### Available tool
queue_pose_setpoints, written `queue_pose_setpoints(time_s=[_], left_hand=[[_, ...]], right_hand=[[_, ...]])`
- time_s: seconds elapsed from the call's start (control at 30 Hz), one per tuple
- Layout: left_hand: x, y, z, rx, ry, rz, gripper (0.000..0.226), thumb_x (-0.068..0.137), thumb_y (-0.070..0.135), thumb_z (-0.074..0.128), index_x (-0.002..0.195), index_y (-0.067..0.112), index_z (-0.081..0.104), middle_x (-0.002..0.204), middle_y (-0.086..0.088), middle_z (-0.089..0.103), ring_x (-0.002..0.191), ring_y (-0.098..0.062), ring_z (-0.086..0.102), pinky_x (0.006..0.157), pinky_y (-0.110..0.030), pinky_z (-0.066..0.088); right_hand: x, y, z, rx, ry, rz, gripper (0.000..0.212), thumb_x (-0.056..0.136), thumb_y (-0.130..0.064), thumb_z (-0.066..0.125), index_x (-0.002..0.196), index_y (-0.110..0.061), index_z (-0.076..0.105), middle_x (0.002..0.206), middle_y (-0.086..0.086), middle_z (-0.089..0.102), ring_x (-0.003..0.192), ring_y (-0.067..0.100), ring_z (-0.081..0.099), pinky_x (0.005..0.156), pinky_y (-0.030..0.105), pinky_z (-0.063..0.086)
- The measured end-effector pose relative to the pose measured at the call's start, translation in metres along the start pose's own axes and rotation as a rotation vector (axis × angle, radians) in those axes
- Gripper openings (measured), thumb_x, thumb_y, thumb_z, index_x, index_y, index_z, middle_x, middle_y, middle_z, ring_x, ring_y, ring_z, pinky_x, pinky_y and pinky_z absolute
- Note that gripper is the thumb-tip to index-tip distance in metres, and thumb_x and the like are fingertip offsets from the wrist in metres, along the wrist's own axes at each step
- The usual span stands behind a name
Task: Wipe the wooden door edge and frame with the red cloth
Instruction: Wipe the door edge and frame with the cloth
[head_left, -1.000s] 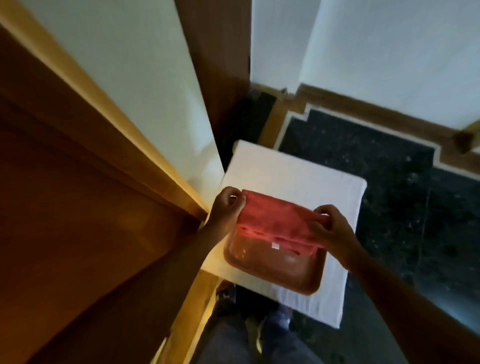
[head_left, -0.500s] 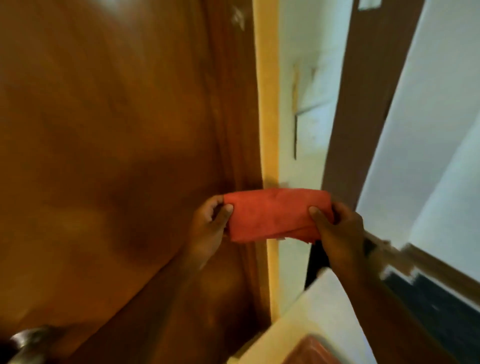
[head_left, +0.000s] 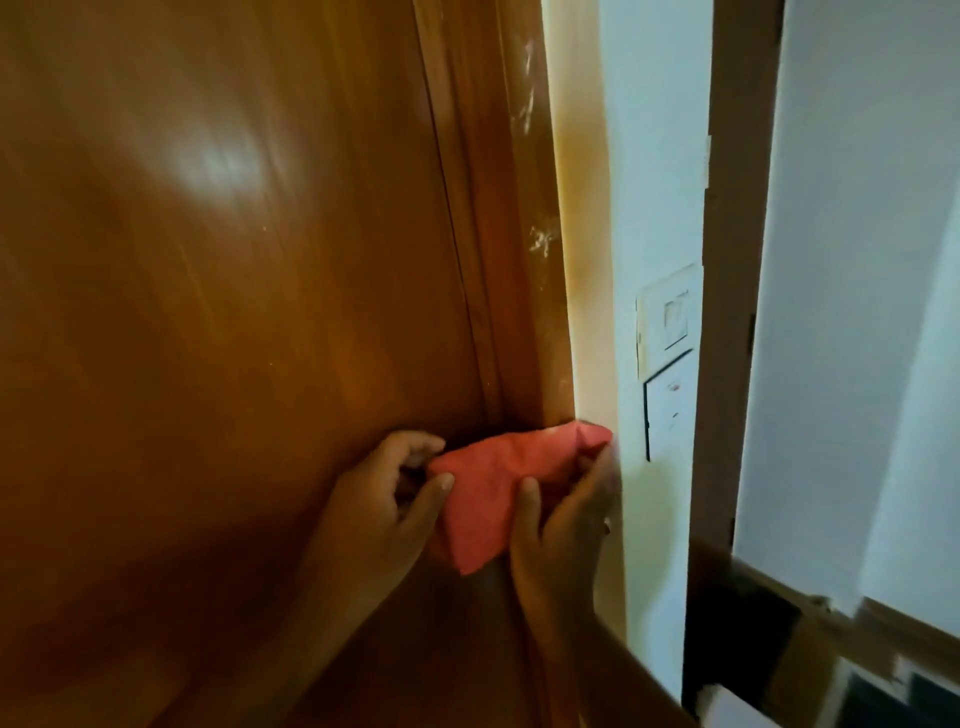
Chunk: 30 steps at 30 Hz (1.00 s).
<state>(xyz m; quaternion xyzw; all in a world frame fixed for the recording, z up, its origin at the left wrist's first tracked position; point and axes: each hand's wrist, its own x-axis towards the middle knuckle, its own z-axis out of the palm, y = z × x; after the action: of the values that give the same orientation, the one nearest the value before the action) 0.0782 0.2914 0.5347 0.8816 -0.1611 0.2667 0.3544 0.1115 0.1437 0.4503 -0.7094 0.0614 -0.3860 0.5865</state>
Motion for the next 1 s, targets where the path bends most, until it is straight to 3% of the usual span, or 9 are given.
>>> queue_pose_setpoints(time_s=[0.07, 0.17, 0.23, 0.3, 0.37, 0.53, 0.73, 0.83, 1.0], left_hand=[[0.017, 0.016, -0.017, 0.267, 0.035, 0.161, 0.036, 0.088, 0.053, 0.052, 0.120, 0.038, 0.059, 0.116, 0.018, 0.066, 0.106, -0.002, 0.063, 0.081, -0.024, 0.045], [0.062, 0.053, -0.049, 0.619, 0.251, 0.412, 0.046, 0.096, 0.044, 0.049, 0.138, 0.024, 0.050, 0.138, -0.003, 0.058, 0.126, -0.023, 0.053, 0.098, -0.040, 0.041], [0.102, 0.074, -0.074, 0.826, 0.383, 0.417, 0.062, 0.096, 0.050, 0.045, 0.150, 0.022, 0.034, 0.155, -0.013, 0.038, 0.143, -0.034, 0.034, 0.113, -0.058, 0.028], [0.138, 0.088, -0.097, 1.000, 0.471, 0.356, 0.076, 0.092, 0.059, 0.041, 0.155, 0.021, 0.019, 0.164, -0.019, 0.018, 0.150, -0.041, 0.016, 0.117, -0.066, 0.013], [0.161, 0.094, -0.114, 1.093, 0.526, 0.298, 0.081, 0.093, 0.063, 0.036, 0.157, 0.019, 0.012, 0.166, -0.020, 0.007, 0.152, -0.041, 0.006, 0.119, -0.067, 0.005], [0.174, 0.090, -0.114, 1.197, 0.597, 0.309, 0.079, 0.096, 0.063, 0.029, 0.158, 0.018, 0.011, 0.166, -0.022, 0.005, 0.152, -0.042, 0.003, 0.118, -0.068, 0.002], [0.179, 0.083, -0.116, 1.218, 0.635, 0.339, 0.078, 0.096, 0.063, 0.027, 0.158, 0.018, 0.013, 0.165, -0.023, 0.006, 0.152, -0.043, 0.004, 0.116, -0.069, 0.003], [0.177, 0.082, -0.115, 1.228, 0.646, 0.339, 0.080, 0.095, 0.064, 0.025, 0.158, 0.018, 0.012, 0.165, -0.023, 0.006, 0.152, -0.042, 0.003, 0.116, -0.067, 0.000], [0.178, 0.084, -0.114, 1.232, 0.649, 0.357, 0.079, 0.095, 0.064, 0.024, 0.158, 0.017, 0.013, 0.165, -0.024, 0.007, 0.152, -0.042, 0.003, 0.116, -0.068, 0.001]], right_hand=[[-0.005, -0.005, 0.009, -0.155, -0.063, -0.030, 0.085, 0.095, -0.044, 0.052, 0.159, -0.012, 0.005, 0.163, 0.019, 0.019, 0.147, 0.037, 0.026, 0.115, 0.048, 0.032], [-0.004, -0.016, 0.022, -0.299, -0.168, -0.042, 0.101, 0.091, -0.060, 0.051, 0.158, -0.011, -0.006, 0.167, 0.017, 0.001, 0.152, 0.038, 0.010, 0.118, 0.051, 0.029], [0.003, -0.027, 0.028, -0.327, -0.137, -0.061, 0.108, 0.086, -0.063, 0.056, 0.158, -0.007, -0.002, 0.167, 0.020, 0.002, 0.151, 0.042, 0.011, 0.116, 0.056, 0.031], [0.015, -0.038, 0.033, -0.361, -0.052, -0.144, 0.107, 0.082, -0.063, 0.058, 0.158, -0.003, 0.011, 0.164, 0.025, 0.015, 0.148, 0.047, 0.021, 0.110, 0.061, 0.037], [0.034, -0.049, 0.036, -0.371, 0.014, -0.263, 0.104, 0.081, -0.059, 0.060, 0.156, -0.003, 0.015, 0.160, 0.027, 0.025, 0.143, 0.049, 0.030, 0.107, 0.062, 0.038], [0.091, -0.102, 0.033, -0.321, 0.021, -0.538, 0.102, 0.082, -0.053, 0.062, 0.156, -0.009, 0.006, 0.162, 0.026, 0.020, 0.145, 0.047, 0.026, 0.112, 0.058, 0.029], [0.204, -0.220, 0.029, -0.375, 0.186, -0.861, 0.067, 0.095, -0.030, 0.049, 0.153, -0.002, 0.031, 0.159, 0.029, 0.028, 0.143, 0.048, 0.031, 0.105, 0.053, 0.046], [0.196, -0.196, 0.029, -0.440, 0.188, -0.894, 0.062, 0.099, -0.026, 0.040, 0.154, -0.002, 0.027, 0.159, 0.028, 0.027, 0.143, 0.047, 0.032, 0.102, 0.053, 0.049], [0.109, -0.038, 0.016, -0.677, 0.082, -0.918, 0.060, 0.094, -0.026, 0.052, 0.143, 0.007, 0.041, 0.149, 0.035, 0.038, 0.124, 0.050, 0.055, 0.092, 0.056, 0.052]])
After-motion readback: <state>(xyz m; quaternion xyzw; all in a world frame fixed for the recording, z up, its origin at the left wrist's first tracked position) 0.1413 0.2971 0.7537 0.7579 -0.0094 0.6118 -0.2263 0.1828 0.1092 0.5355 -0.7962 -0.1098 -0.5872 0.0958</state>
